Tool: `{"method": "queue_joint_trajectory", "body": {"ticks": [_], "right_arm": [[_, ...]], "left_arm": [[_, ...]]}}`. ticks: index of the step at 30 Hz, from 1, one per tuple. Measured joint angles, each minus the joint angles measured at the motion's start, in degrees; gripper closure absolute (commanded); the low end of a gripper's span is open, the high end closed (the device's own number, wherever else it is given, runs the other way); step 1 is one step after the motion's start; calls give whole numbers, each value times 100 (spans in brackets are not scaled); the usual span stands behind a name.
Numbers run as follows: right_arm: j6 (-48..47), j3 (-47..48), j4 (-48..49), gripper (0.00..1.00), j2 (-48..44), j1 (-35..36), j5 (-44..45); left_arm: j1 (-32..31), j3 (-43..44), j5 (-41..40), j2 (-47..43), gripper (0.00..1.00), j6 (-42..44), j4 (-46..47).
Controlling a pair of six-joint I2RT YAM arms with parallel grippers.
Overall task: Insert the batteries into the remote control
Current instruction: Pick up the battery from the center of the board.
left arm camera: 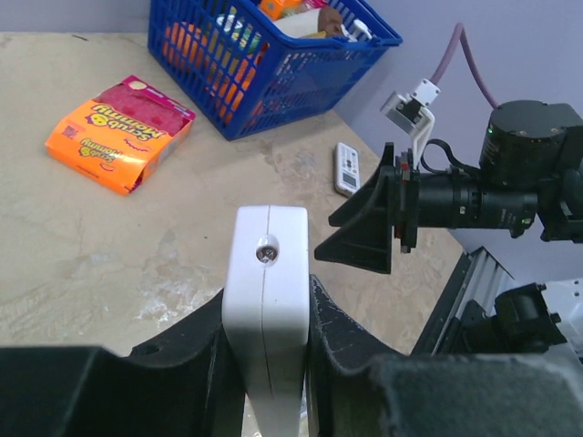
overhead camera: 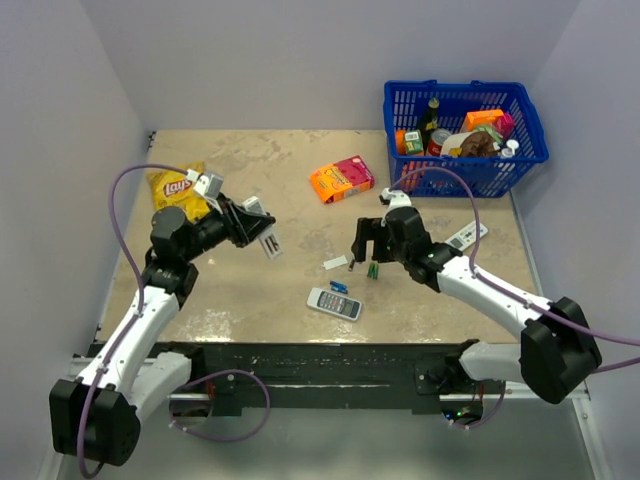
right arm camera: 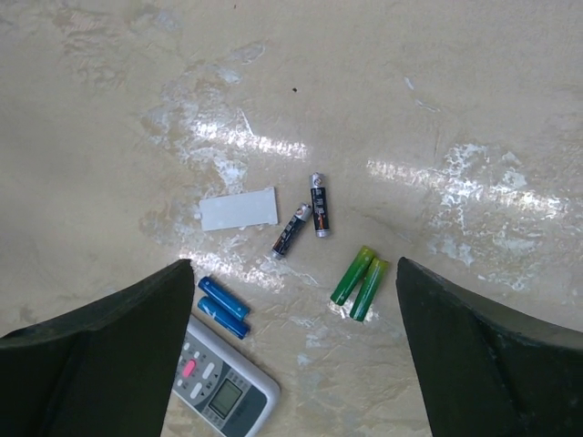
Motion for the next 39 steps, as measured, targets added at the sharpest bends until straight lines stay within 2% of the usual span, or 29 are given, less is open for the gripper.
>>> {"method": "queue_joint_trajectory", "body": {"ticks": [4,5,11,17,27,39], "right_arm": [[79,-11,-33,28,9,2,170],[96,0,-74,34,37,0,240],[181,129,-385,47,577,0,466],[205,275,-645,71,951,0,525],[184,1069,-684,76,1687,52,463],[350,1517,-807,78,2546,525,511]], "left_arm": [[2,0,330,214,100,-7,118],[2,0,385,256,100,-4,120],[2,0,481,243,100,52,70],[2,2,494,188,100,109,52],[90,2,616,251,100,101,79],[210,2,828,284,100,-9,295]]}}
